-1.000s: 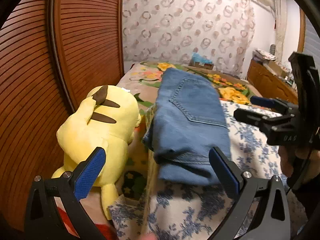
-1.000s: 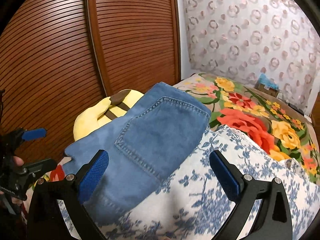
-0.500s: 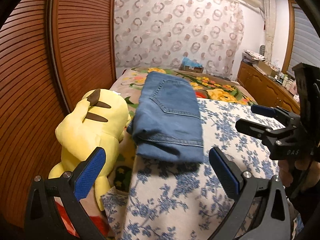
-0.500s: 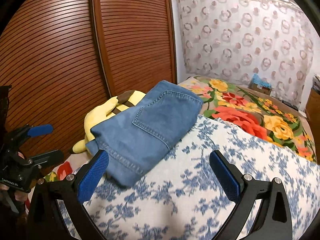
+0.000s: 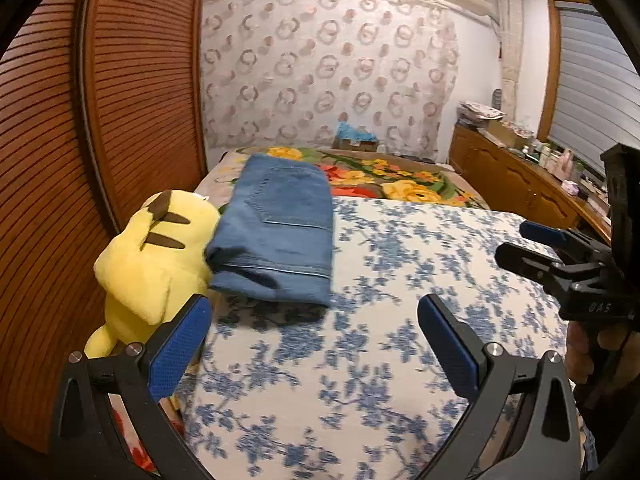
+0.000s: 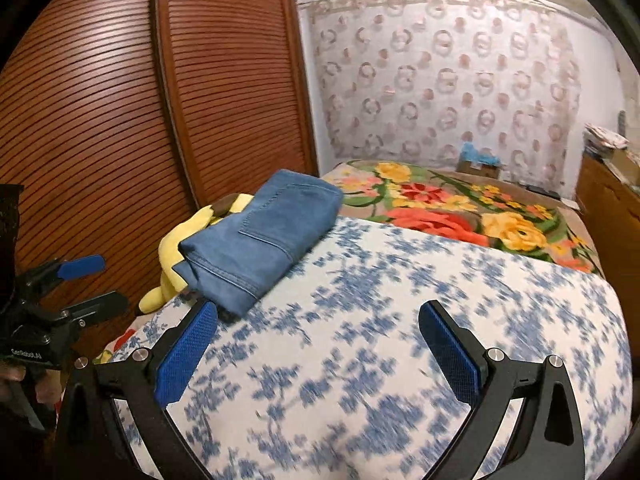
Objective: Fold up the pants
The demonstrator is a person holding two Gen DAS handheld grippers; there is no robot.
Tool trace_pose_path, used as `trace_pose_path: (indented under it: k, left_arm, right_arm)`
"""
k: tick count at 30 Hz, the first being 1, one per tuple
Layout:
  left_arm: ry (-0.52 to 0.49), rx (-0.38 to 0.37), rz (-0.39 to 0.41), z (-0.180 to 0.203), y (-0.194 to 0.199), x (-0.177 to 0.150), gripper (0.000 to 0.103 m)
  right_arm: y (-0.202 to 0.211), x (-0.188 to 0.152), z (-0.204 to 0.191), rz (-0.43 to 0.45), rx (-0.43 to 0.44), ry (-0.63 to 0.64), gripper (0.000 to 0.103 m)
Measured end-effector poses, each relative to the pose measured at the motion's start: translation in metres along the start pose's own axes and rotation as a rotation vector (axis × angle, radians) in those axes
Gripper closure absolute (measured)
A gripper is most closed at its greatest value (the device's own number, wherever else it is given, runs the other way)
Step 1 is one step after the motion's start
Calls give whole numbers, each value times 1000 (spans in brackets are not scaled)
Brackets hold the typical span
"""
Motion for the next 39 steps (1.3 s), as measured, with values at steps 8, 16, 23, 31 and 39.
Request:
trace_pose_path:
  k: [8,16,23,31,39]
  left_arm:
    - [-31,-45,24,43,14,6,0]
    - [-72,-93,57,86,28,18,0]
    - [-88,-148,83,116,41,30,0]
    - [-99,-142,127,130,63,42,0]
    - [-104,-128,142,129,68,45,0]
  right_arm:
    - [62,-16,23,42,-68,-39,2]
    - [127,-25,43,97,-177,-73,2]
    - [172,-21,50,155,-246,-82,2]
    - [197,-24,50,203,-292,-84,2]
    - [193,-28,49,216,-304,-80,2]
Point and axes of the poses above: each gripper's, at about its wrist camera, not at the fingertips, and y roughly against the way its jaws point, z to its right, x to its top, the point moved 9 cm from there along -y, roughly the way its jaws point, and after that the axes turned 2 degrees about x, right-handed, at the moved point
